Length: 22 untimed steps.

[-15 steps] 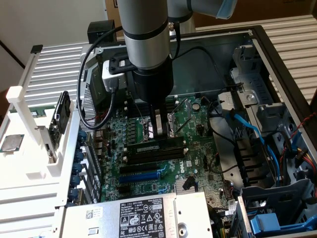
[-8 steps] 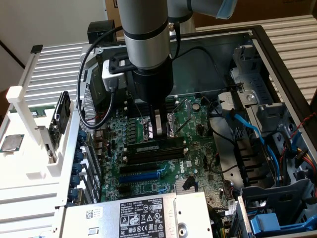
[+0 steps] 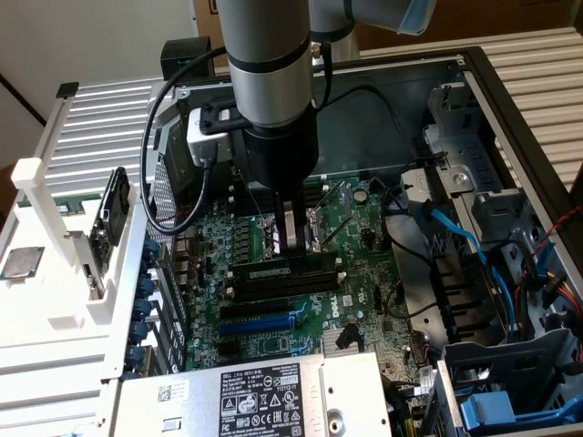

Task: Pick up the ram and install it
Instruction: 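Insert the ram into the slot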

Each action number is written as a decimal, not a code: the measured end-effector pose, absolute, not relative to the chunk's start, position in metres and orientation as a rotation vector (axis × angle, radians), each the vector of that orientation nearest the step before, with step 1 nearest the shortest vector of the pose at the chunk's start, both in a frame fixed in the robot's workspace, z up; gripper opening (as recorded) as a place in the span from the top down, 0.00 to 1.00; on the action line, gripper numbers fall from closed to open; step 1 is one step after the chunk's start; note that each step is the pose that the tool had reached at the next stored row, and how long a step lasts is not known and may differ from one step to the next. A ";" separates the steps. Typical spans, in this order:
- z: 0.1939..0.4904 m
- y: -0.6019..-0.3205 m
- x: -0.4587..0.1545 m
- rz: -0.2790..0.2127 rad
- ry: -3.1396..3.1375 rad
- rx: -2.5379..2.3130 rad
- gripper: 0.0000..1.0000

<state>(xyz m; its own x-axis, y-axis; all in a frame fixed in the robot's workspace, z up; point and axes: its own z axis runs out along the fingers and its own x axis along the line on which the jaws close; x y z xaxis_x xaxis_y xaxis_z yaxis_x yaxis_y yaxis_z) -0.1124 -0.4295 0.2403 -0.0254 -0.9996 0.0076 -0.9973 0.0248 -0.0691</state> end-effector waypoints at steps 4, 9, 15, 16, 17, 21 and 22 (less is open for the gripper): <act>0.240 -0.430 -0.112 -0.085 2.218 -2.162 0.88; 0.240 -0.433 -0.112 -0.070 2.213 -2.157 0.88; 0.240 -0.435 -0.110 -0.054 2.212 -2.155 0.88; 0.240 -0.435 -0.109 -0.054 2.212 -2.155 0.88; 0.240 -0.435 -0.109 -0.053 2.212 -2.155 0.88; 0.240 -0.435 -0.109 -0.049 2.211 -2.153 0.88; 0.240 -0.436 -0.109 -0.047 2.210 -2.152 0.88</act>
<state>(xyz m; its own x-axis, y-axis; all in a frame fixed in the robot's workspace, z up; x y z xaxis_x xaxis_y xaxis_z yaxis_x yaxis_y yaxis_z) -0.1092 -0.4356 0.2403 -0.0257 -0.9995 -0.0192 -0.9978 0.0269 -0.0614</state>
